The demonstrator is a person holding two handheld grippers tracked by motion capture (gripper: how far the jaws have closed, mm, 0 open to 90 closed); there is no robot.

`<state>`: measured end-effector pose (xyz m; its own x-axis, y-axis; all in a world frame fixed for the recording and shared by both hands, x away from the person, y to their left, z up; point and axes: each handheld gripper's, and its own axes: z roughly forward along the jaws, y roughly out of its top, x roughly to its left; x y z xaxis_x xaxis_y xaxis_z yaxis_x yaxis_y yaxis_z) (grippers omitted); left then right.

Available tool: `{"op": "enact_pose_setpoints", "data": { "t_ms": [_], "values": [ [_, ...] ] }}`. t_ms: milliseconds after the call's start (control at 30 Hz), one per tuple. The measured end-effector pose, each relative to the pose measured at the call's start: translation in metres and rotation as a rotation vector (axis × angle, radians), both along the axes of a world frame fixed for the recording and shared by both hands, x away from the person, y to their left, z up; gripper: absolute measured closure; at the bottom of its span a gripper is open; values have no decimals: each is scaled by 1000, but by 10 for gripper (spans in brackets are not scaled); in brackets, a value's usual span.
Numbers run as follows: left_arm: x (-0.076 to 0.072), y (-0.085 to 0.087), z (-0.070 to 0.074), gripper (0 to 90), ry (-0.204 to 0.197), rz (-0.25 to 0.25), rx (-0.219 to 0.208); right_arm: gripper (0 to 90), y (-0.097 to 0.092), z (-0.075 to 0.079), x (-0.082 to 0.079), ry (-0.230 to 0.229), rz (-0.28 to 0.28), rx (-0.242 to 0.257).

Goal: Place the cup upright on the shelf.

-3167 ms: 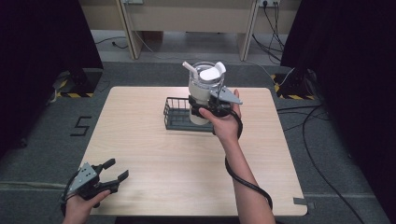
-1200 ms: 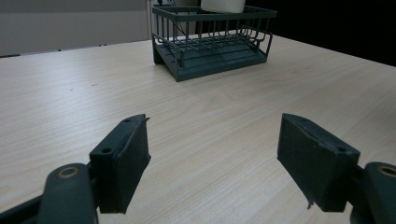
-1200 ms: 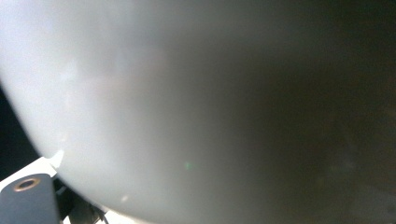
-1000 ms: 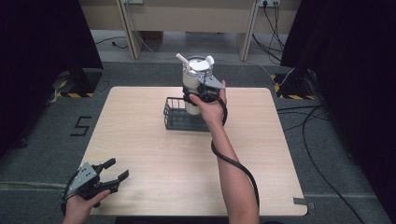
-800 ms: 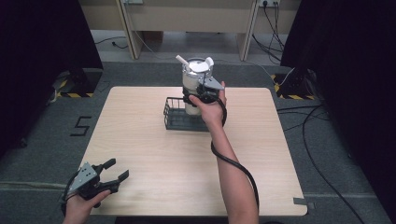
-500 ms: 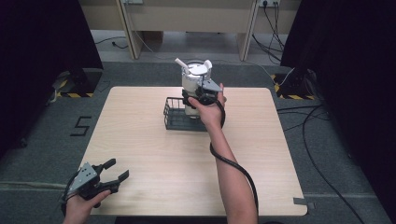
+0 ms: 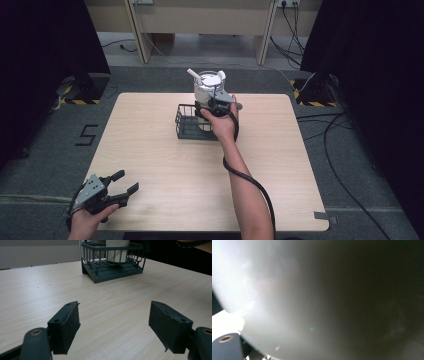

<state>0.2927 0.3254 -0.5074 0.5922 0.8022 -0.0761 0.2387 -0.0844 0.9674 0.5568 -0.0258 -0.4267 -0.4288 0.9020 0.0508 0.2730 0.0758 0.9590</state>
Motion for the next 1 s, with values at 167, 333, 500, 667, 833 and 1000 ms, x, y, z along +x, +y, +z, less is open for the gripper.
{"op": "enact_pose_setpoints", "data": {
  "t_ms": [167, 333, 500, 667, 833, 1000],
  "values": [
    [0, 0, 0, 238, -1, -1, 0, 102, 1, -3, -2, -16, -3, 4],
    [-1, -1, 0, 238, -2, -2, 1, 82, 0, -7, -5, -26, 8, 14],
    [-1, -1, 0, 238, -2, -2, 1, 56, 3, -10, -7, -30, 14, 19],
    [0, 0, 0, 237, -3, -2, 1, 28, 2, -11, -9, -23, 0, 16],
    [0, 0, 1, 237, -4, -3, 3, 25, 0, -11, -14, -19, 6, 2],
    [0, 0, 0, 237, -4, -3, 3, 22, -6, -7, -21, -25, 21, -4]
  ]
}}
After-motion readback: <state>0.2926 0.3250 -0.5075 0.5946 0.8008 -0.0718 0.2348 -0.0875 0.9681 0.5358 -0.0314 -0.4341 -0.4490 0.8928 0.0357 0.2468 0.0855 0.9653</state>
